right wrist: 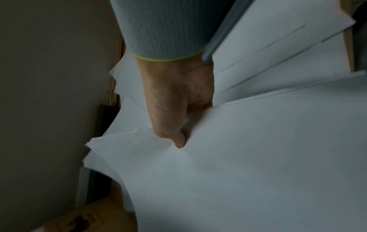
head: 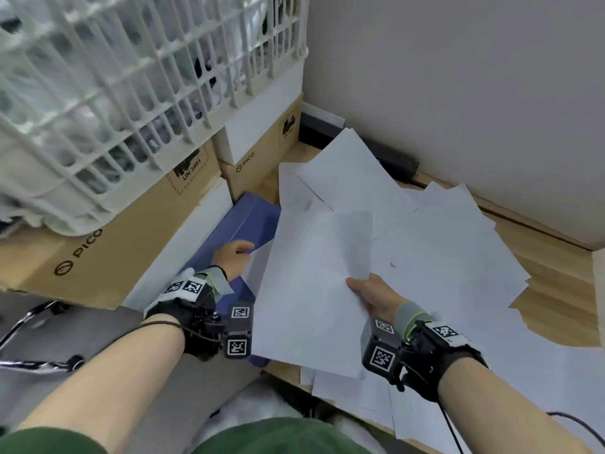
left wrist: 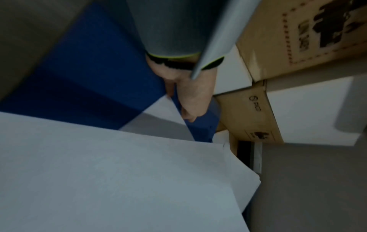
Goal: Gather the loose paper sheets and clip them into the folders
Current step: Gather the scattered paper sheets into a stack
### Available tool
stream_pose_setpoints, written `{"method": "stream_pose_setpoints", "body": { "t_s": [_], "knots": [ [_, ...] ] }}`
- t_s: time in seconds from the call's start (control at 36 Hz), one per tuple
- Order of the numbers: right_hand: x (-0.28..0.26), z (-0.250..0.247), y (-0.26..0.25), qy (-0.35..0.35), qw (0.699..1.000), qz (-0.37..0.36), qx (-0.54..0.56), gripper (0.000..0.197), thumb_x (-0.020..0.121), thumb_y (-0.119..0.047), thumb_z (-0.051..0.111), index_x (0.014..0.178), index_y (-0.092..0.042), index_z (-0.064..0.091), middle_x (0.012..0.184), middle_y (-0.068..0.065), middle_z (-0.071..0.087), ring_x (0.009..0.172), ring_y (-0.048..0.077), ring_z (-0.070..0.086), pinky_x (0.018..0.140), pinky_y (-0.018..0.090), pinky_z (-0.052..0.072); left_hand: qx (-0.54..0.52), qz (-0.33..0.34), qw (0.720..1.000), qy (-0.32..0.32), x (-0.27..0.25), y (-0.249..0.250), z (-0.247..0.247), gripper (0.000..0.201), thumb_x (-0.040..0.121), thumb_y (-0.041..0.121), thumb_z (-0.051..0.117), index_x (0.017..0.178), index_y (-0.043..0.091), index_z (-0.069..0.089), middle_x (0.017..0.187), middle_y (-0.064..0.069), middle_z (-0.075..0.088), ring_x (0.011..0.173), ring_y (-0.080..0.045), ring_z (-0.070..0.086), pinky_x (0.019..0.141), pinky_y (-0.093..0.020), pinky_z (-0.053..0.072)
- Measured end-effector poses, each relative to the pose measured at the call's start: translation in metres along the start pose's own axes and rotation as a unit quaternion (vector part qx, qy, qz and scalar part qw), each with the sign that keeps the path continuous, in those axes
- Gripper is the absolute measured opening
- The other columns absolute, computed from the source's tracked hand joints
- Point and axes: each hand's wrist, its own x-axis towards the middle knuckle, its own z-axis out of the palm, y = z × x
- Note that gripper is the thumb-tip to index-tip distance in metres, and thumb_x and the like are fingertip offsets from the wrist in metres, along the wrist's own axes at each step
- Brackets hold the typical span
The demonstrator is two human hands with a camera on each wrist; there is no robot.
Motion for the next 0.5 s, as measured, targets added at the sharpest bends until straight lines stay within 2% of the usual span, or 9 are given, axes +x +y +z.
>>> {"method": "stream_pose_setpoints", "body": {
  "t_s": [0.03, 0.08, 0.14, 0.19, 0.22, 0.31, 0.39, 0.44, 0.5],
  "knots": [
    [0.004, 0.014, -0.005, -0.008, 1.0, -0.003, -0.005, 0.026, 0.097, -0.005, 0.047, 0.122, -0.002, 0.05, 0.087, 0.008, 0.066, 0.066, 0.018, 0.068, 0.049, 0.022, 0.052, 0.018, -0.002, 1.0, 0.025, 0.006, -0.01, -0.013, 0.03, 0.087, 0.002, 0.052, 0.108, 0.019, 0.065, 0.121, -0.007, 0.064, 0.112, -0.026, 0.058, 0.098, -0.041, 0.047],
    [0.008, 0.028, -0.012, -0.024, 1.0, -0.006, -0.008, 0.026, 0.097, -0.008, 0.047, 0.122, -0.004, 0.05, 0.092, 0.008, 0.066, 0.076, 0.021, 0.065, 0.057, 0.026, 0.053, 0.045, 0.003, 0.998, 0.047, 0.013, -0.018, -0.026, 0.034, 0.084, 0.003, 0.054, 0.113, 0.018, 0.065, 0.12, -0.005, 0.063, 0.11, -0.027, 0.058, 0.096, -0.042, 0.048],
    [0.012, 0.04, -0.017, -0.04, 0.999, -0.002, -0.019, 0.021, 0.098, -0.009, 0.047, 0.118, -0.005, 0.051, 0.094, 0.01, 0.065, 0.08, 0.023, 0.064, 0.065, 0.031, 0.054, 0.049, 0.005, 0.998, 0.048, 0.016, -0.02, -0.037, 0.038, 0.085, 0.005, 0.055, 0.122, 0.014, 0.061, 0.128, -0.006, 0.059, 0.117, -0.026, 0.055, 0.098, -0.04, 0.047],
    [0.018, 0.049, -0.018, -0.046, 0.999, 0.007, -0.026, 0.02, 0.097, -0.009, 0.047, 0.117, -0.004, 0.05, 0.092, 0.011, 0.064, 0.079, 0.024, 0.063, 0.069, 0.033, 0.053, 0.042, 0.007, 0.999, 0.033, 0.015, -0.018, -0.044, 0.043, 0.087, 0.005, 0.056, 0.13, 0.009, 0.054, 0.139, -0.008, 0.051, 0.126, -0.027, 0.048, 0.102, -0.038, 0.043],
    [0.019, 0.051, -0.017, -0.044, 0.998, 0.011, -0.031, 0.021, 0.097, -0.009, 0.047, 0.117, -0.003, 0.05, 0.09, 0.011, 0.064, 0.077, 0.025, 0.063, 0.067, 0.033, 0.052, 0.045, 0.002, 0.999, 0.027, 0.015, -0.016, -0.044, 0.045, 0.088, 0.006, 0.057, 0.133, 0.009, 0.051, 0.141, -0.008, 0.048, 0.127, -0.026, 0.047, 0.101, -0.035, 0.042],
    [0.022, 0.053, -0.009, -0.034, 0.998, 0.029, -0.038, 0.019, 0.097, -0.005, 0.047, 0.115, -0.002, 0.051, 0.085, 0.01, 0.063, 0.072, 0.023, 0.062, 0.061, 0.03, 0.05, 0.052, -0.02, 0.998, 0.036, 0.019, -0.014, -0.041, 0.053, 0.089, 0.018, 0.06, 0.138, 0.014, 0.044, 0.14, -0.004, 0.045, 0.116, -0.024, 0.05, 0.089, -0.028, 0.04],
    [0.023, 0.045, 0.004, -0.01, 0.998, 0.056, -0.03, 0.018, 0.097, -0.004, 0.046, 0.114, -0.001, 0.05, 0.085, 0.011, 0.063, 0.071, 0.024, 0.062, 0.058, 0.029, 0.05, 0.043, -0.04, 0.998, -0.002, 0.025, -0.016, -0.036, 0.062, 0.085, 0.026, 0.065, 0.139, 0.012, 0.039, 0.143, -0.009, 0.042, 0.126, -0.028, 0.046, 0.098, -0.035, 0.042],
    [0.022, 0.038, 0.014, 0.004, 0.997, 0.073, -0.029, 0.018, 0.097, -0.003, 0.045, 0.114, 0.0, 0.049, 0.085, 0.012, 0.063, 0.07, 0.024, 0.061, 0.052, 0.026, 0.051, 0.026, -0.062, 0.997, -0.024, 0.027, -0.018, -0.032, 0.066, 0.085, 0.023, 0.067, 0.141, 0.006, 0.036, 0.139, -0.013, 0.044, 0.126, -0.03, 0.047, 0.1, -0.037, 0.042],
    [0.02, 0.033, 0.023, 0.017, 0.996, 0.086, -0.026, 0.018, 0.097, -0.001, 0.045, 0.115, 0.0, 0.048, 0.084, 0.012, 0.062, 0.069, 0.023, 0.061, 0.043, 0.021, 0.05, 0.021, -0.077, 0.996, -0.035, 0.03, -0.022, -0.027, 0.073, 0.083, 0.024, 0.07, 0.143, 0.006, 0.033, 0.142, -0.015, 0.043, 0.127, -0.031, 0.046, 0.104, -0.039, 0.041]
  ]
}}
